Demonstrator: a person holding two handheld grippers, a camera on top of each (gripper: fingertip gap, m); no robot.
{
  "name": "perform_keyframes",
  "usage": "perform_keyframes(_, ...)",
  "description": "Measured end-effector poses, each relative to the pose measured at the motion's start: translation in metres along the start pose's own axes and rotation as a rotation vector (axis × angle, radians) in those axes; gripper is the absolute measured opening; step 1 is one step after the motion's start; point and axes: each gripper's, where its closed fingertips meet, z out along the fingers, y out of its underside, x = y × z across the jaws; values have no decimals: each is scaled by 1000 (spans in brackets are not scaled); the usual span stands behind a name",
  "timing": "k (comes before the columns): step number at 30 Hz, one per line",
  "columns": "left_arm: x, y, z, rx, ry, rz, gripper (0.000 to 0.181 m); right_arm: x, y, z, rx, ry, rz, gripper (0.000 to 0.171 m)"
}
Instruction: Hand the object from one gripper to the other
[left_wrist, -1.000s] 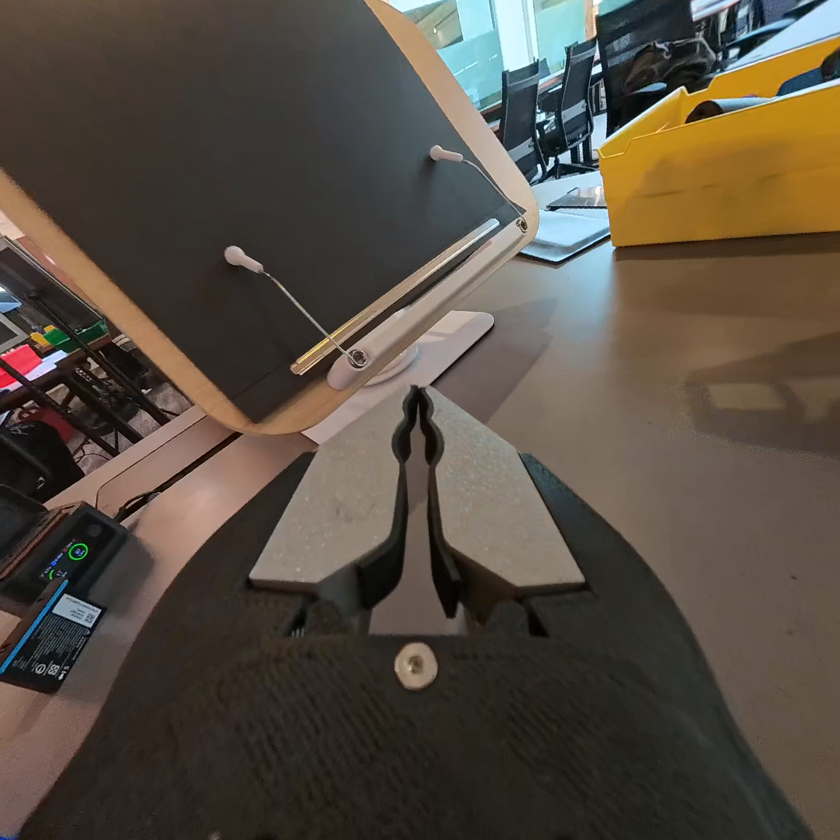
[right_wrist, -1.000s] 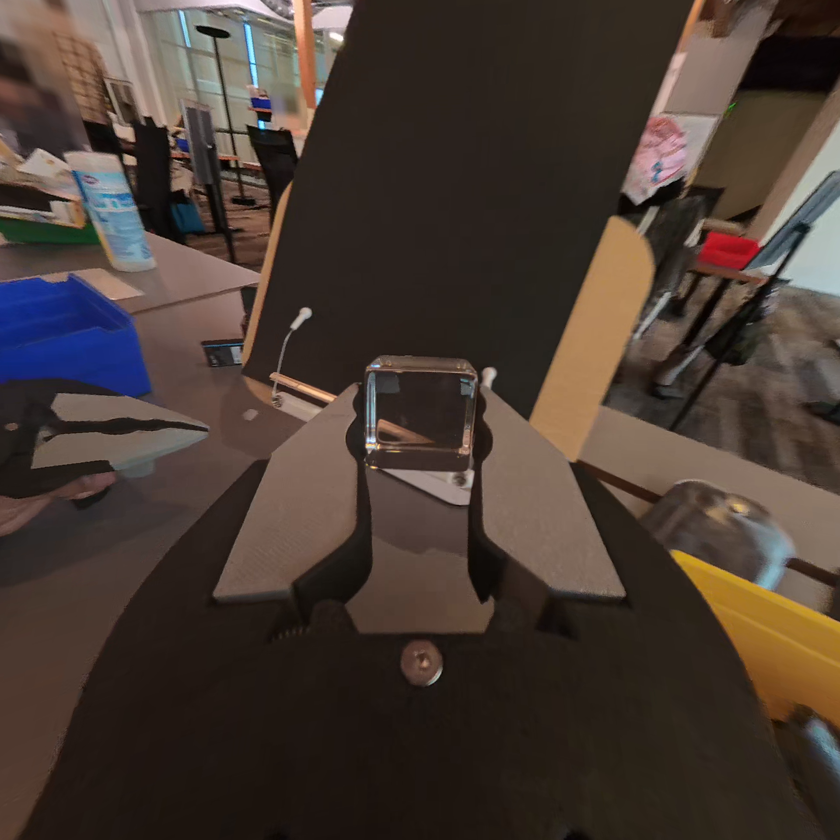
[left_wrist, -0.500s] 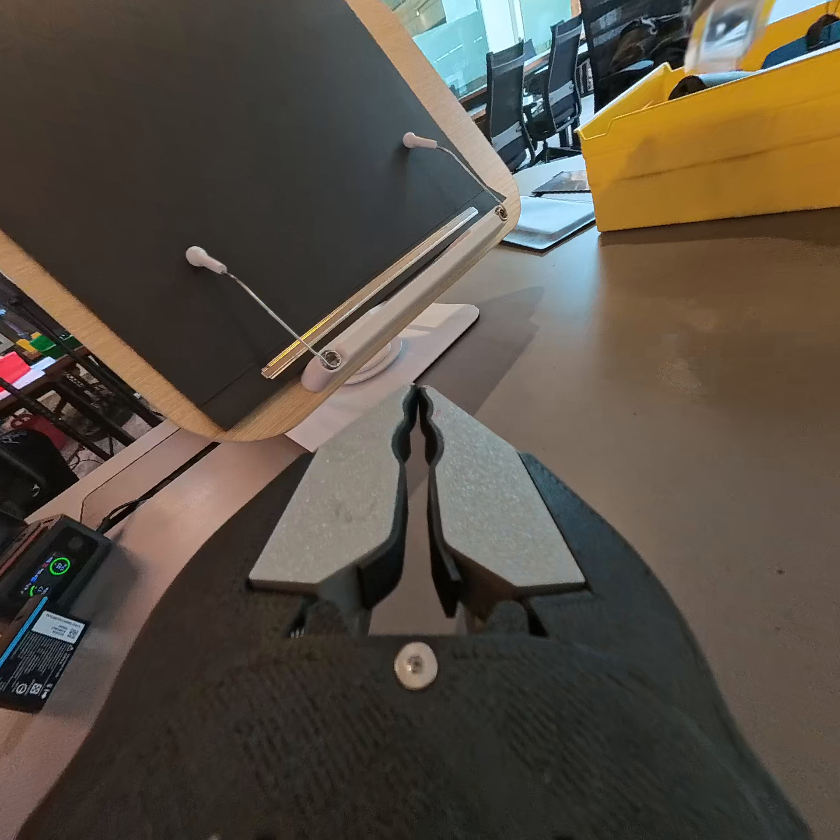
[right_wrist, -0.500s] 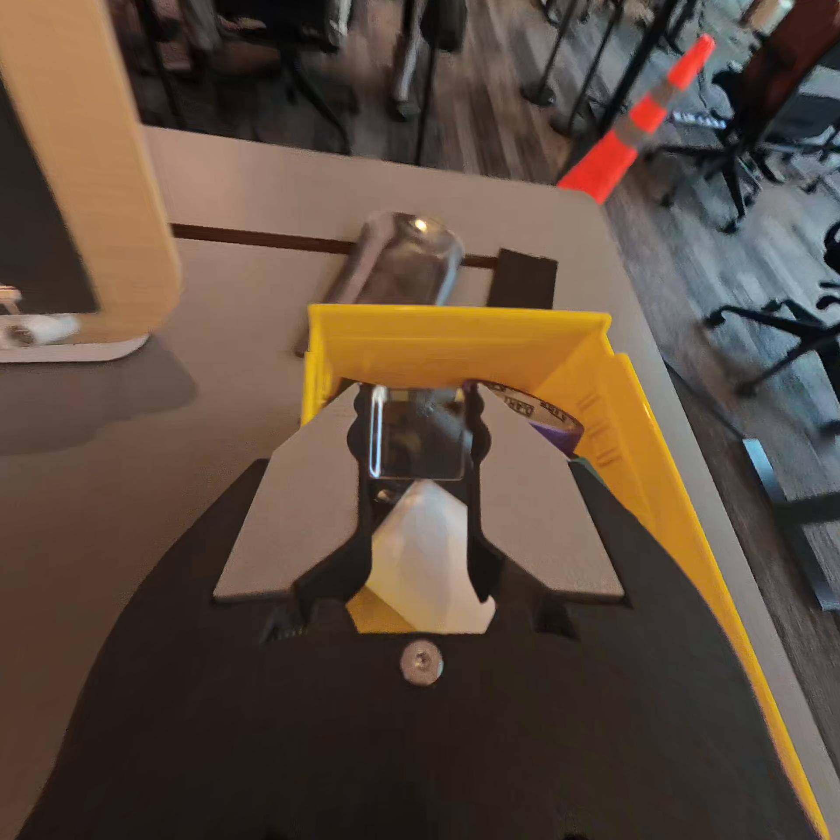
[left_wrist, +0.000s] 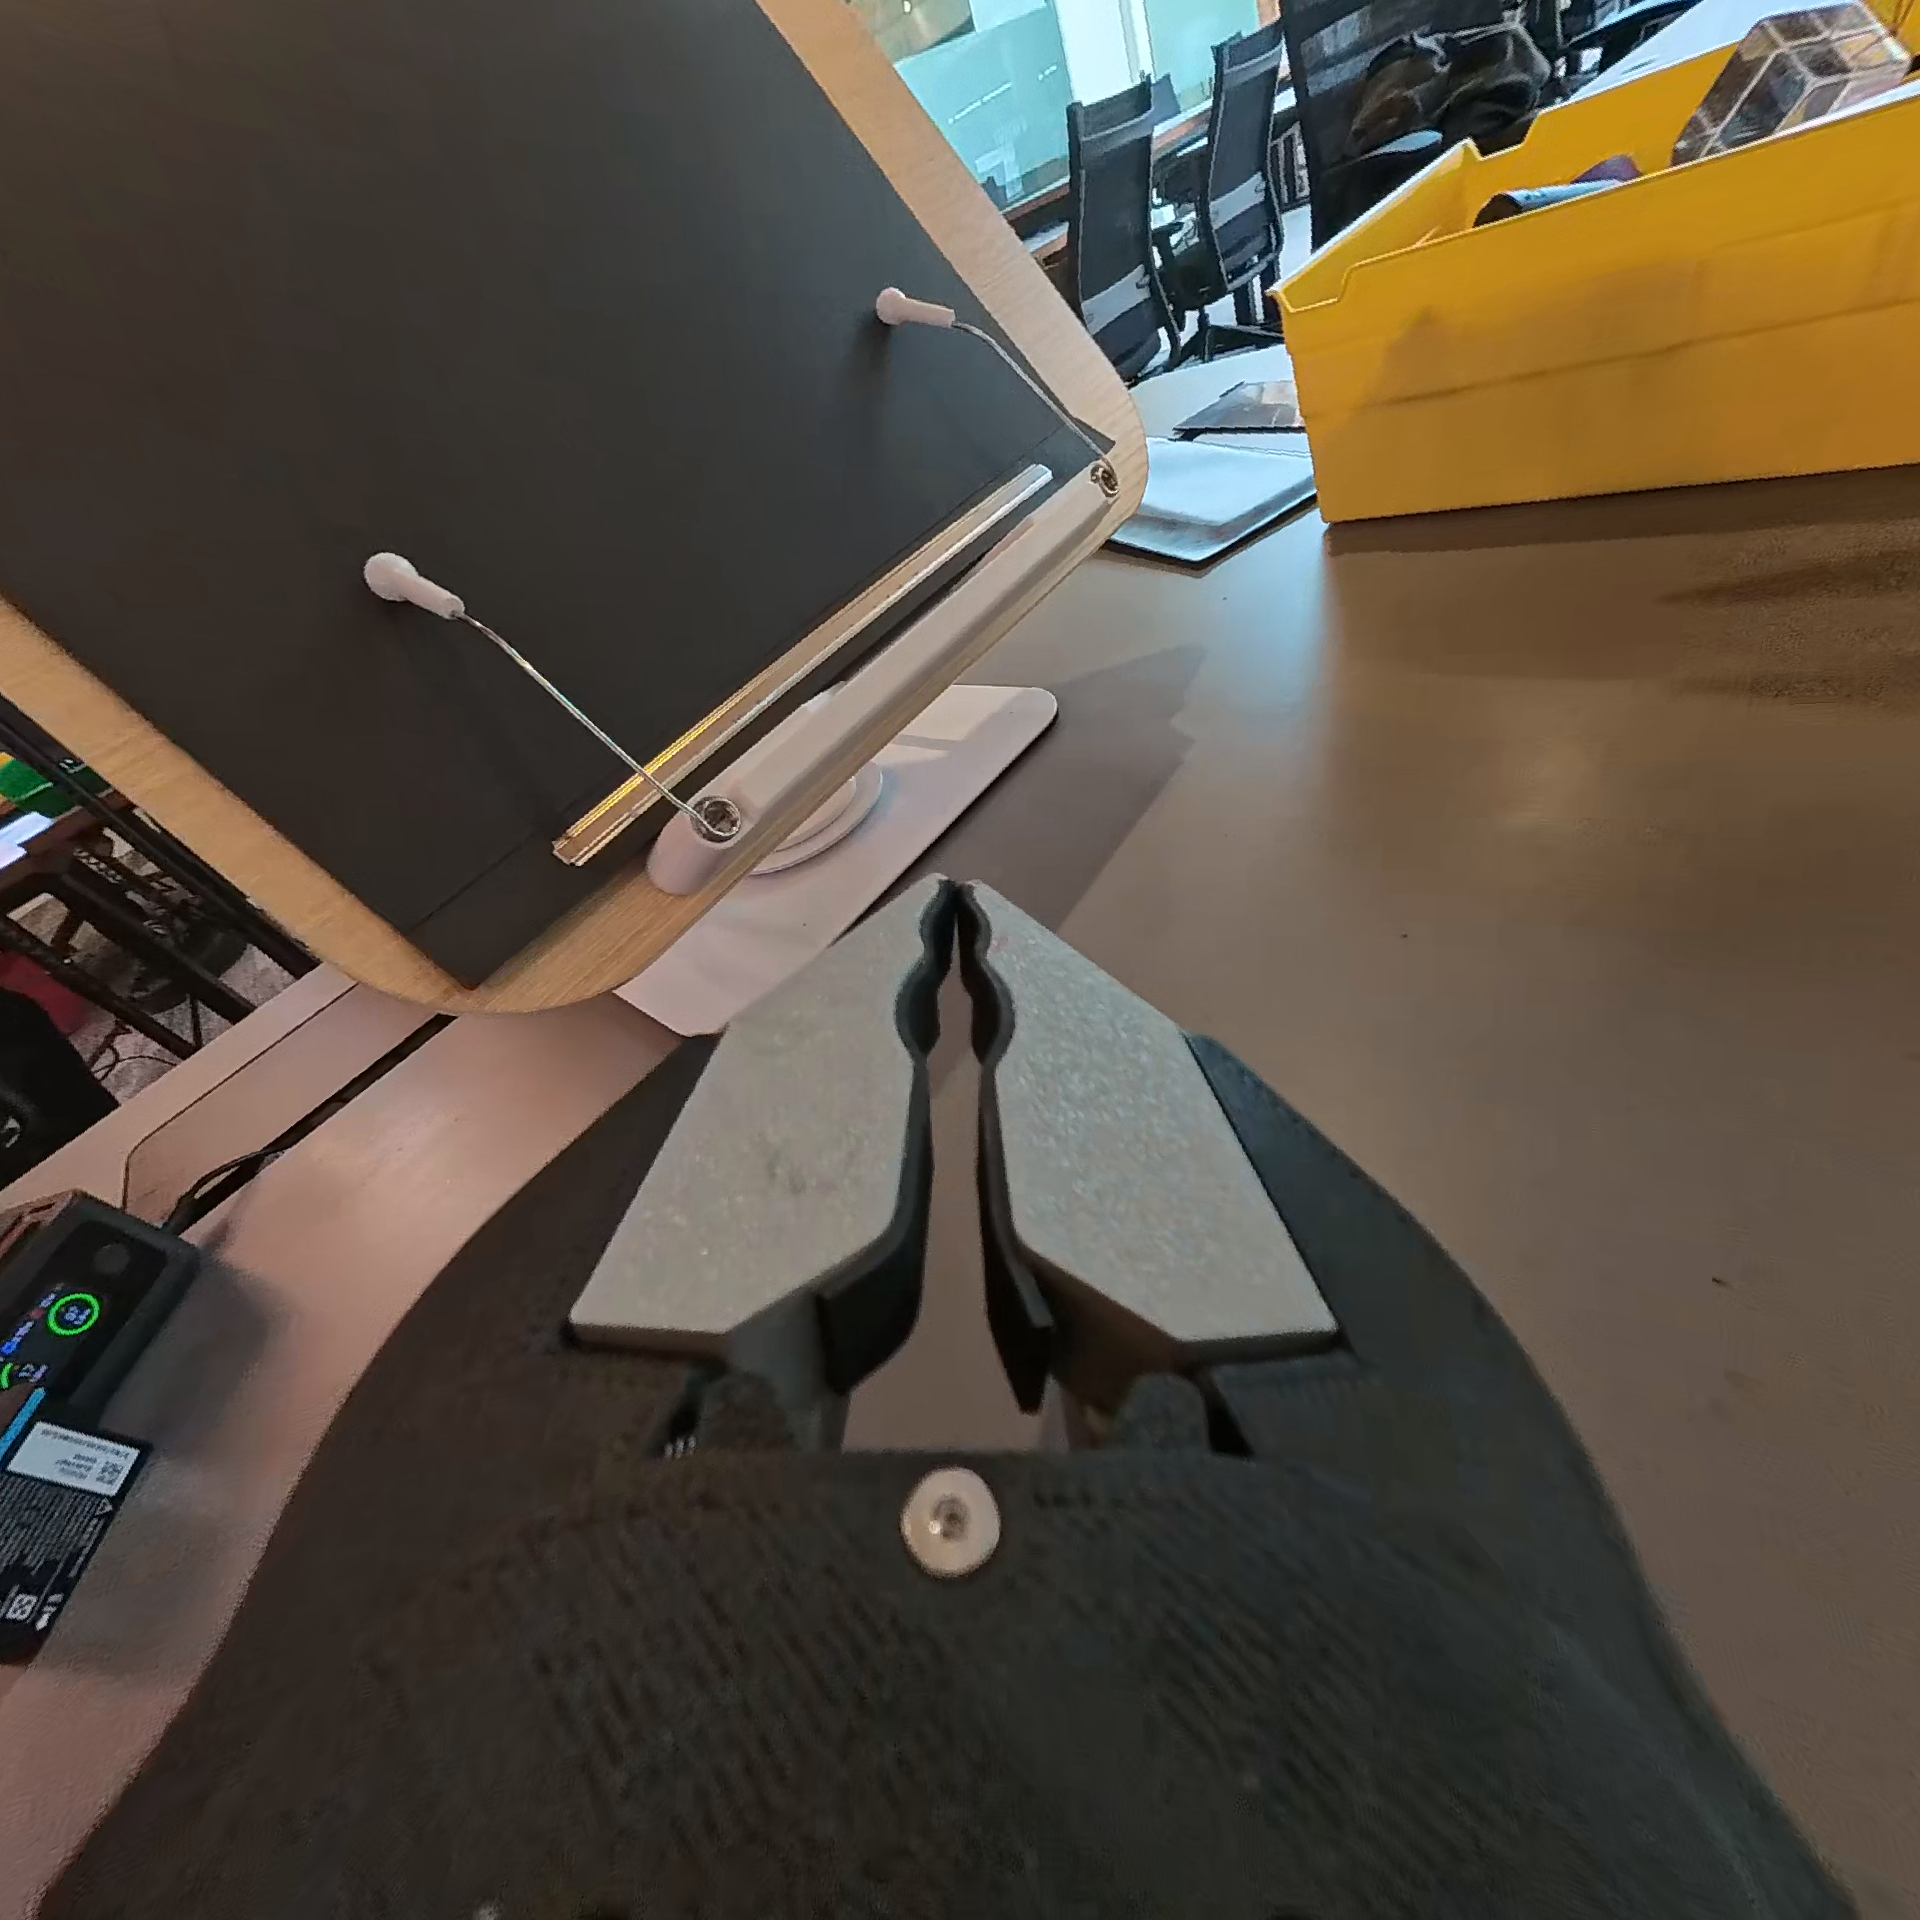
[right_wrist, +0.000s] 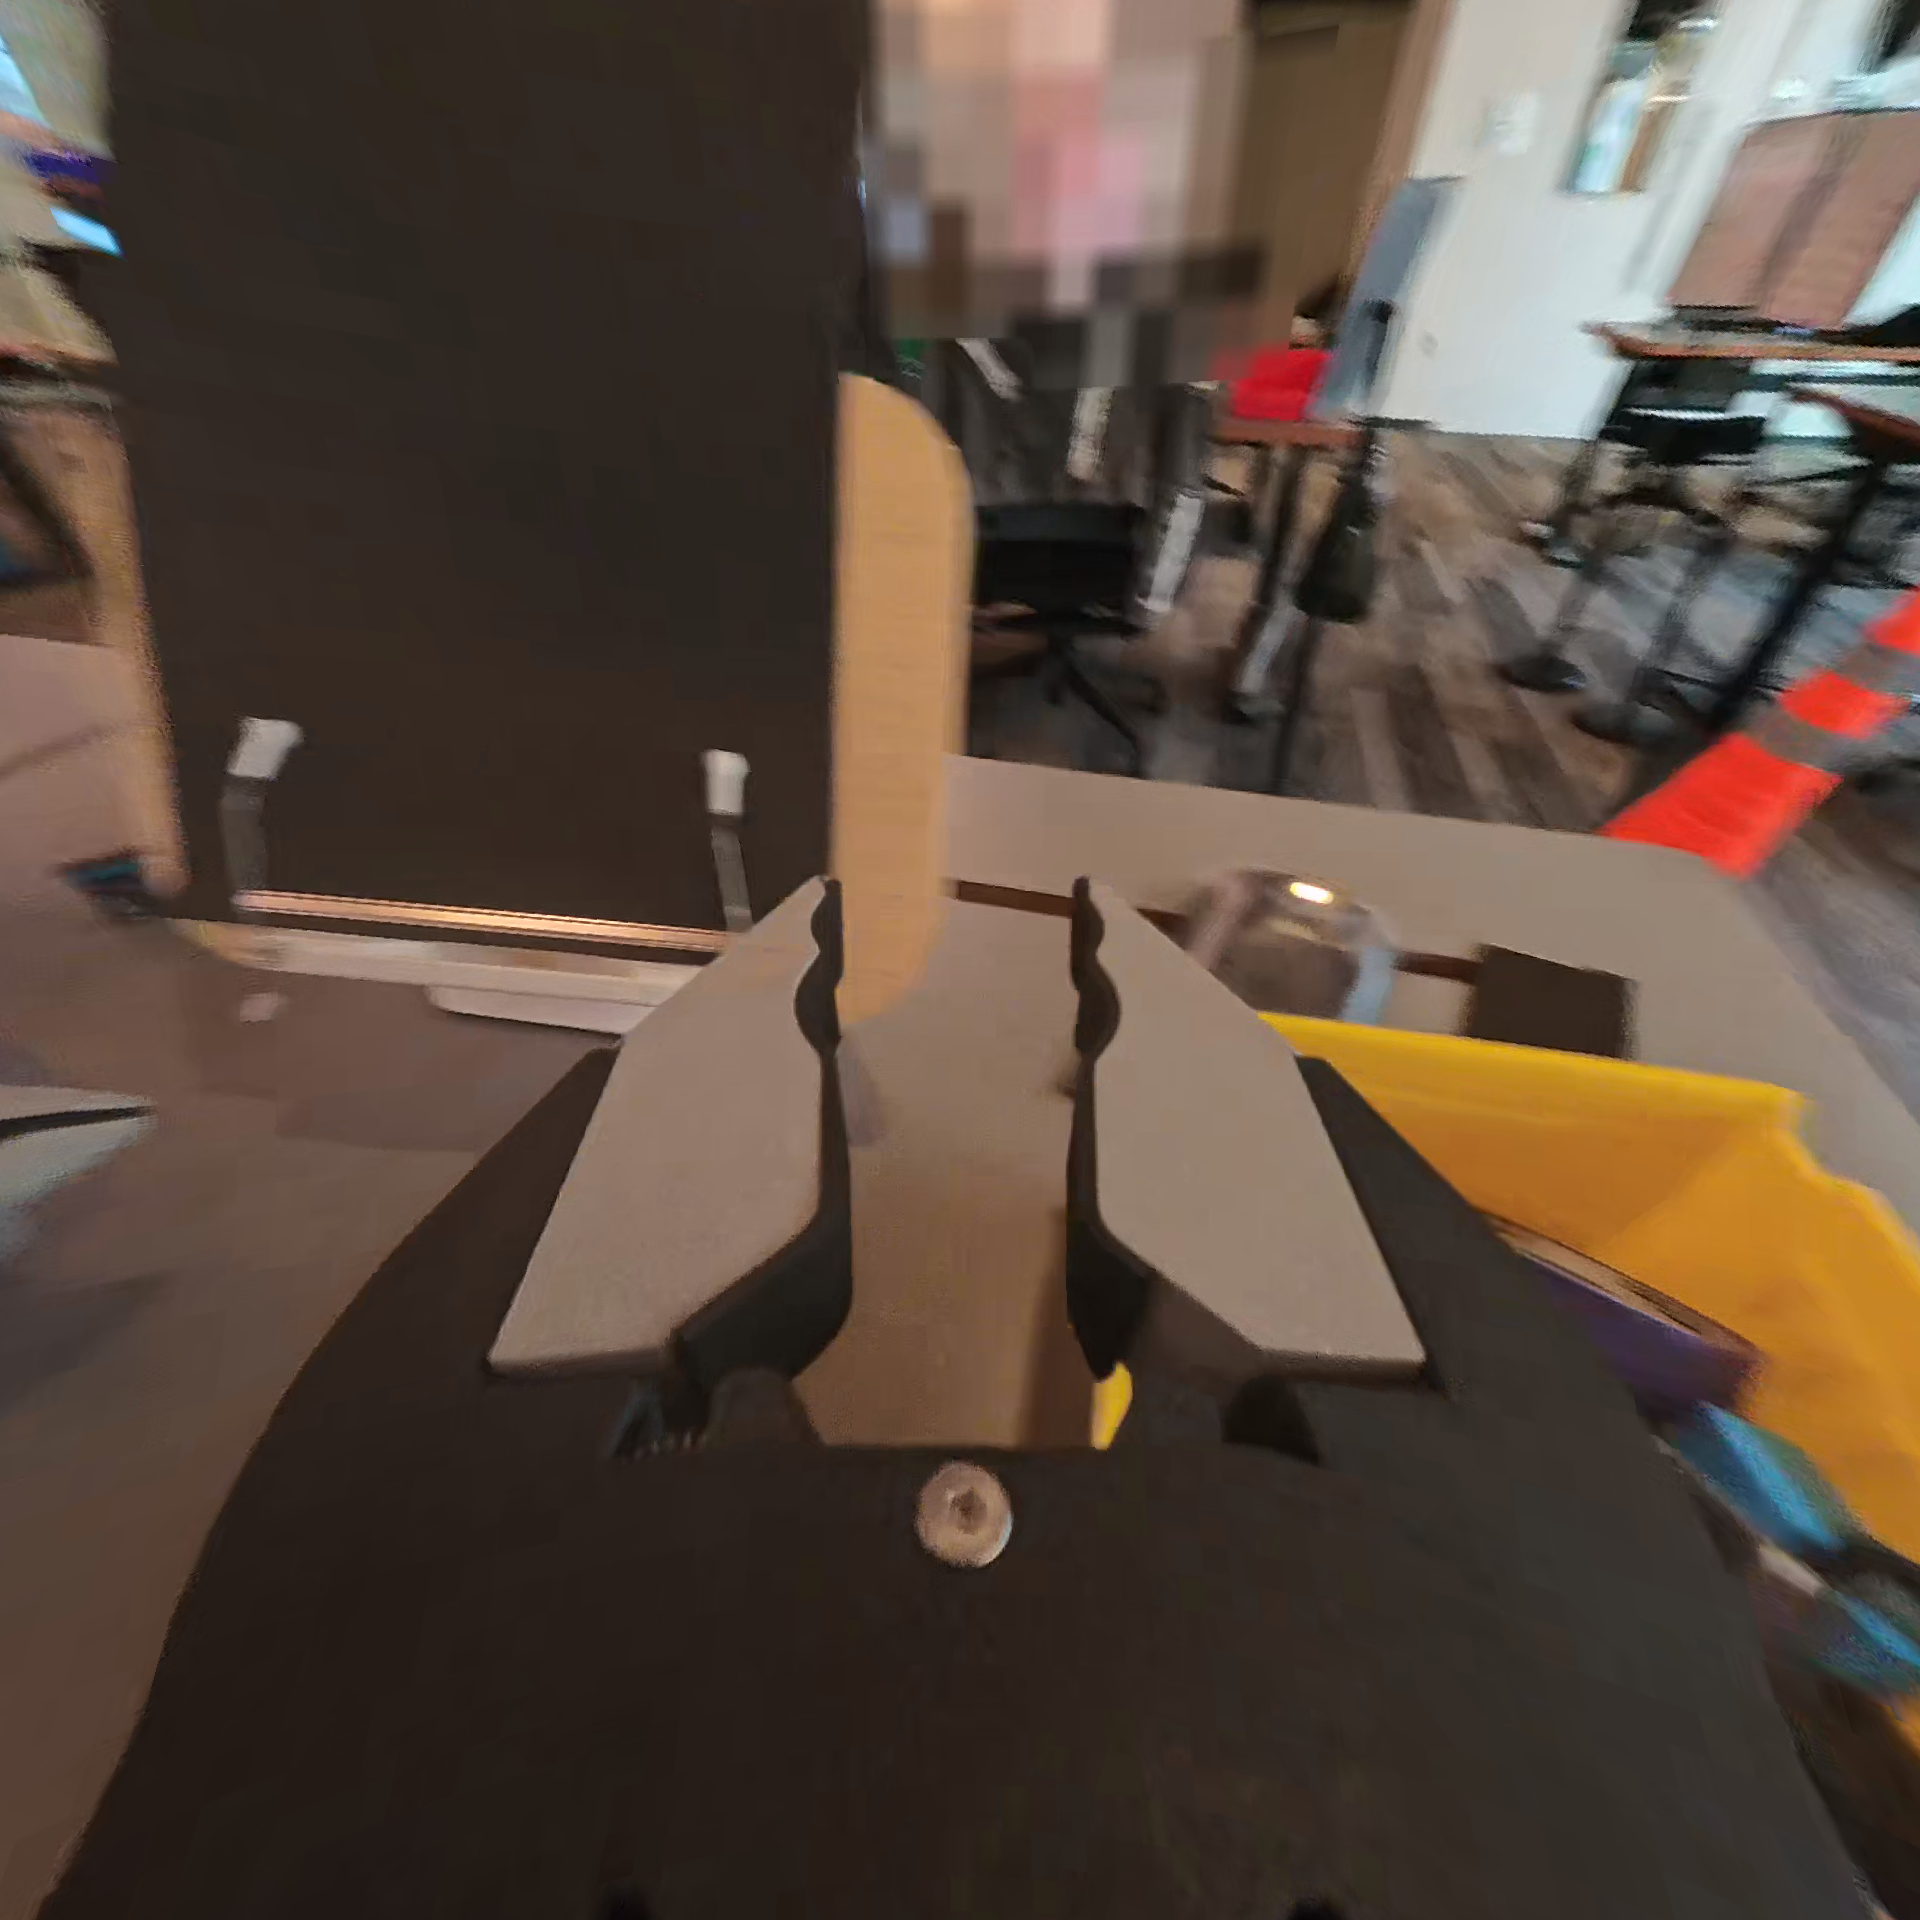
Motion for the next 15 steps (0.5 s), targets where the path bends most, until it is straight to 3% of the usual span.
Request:
perform_keyframes(6, 2, 2, 0, -12, 22, -1, 0, -124, 26, 35, -45, -424, 68, 65)
perform_keyframes(11, 1, 4, -1, -25, 22, -5, 0, -169, 68, 60, -119, -445, -51, 63)
perform_keyframes(15, -2, 7, -2, -40, 42, -55, 0, -206, 93, 65, -188, -564, 6, 64)
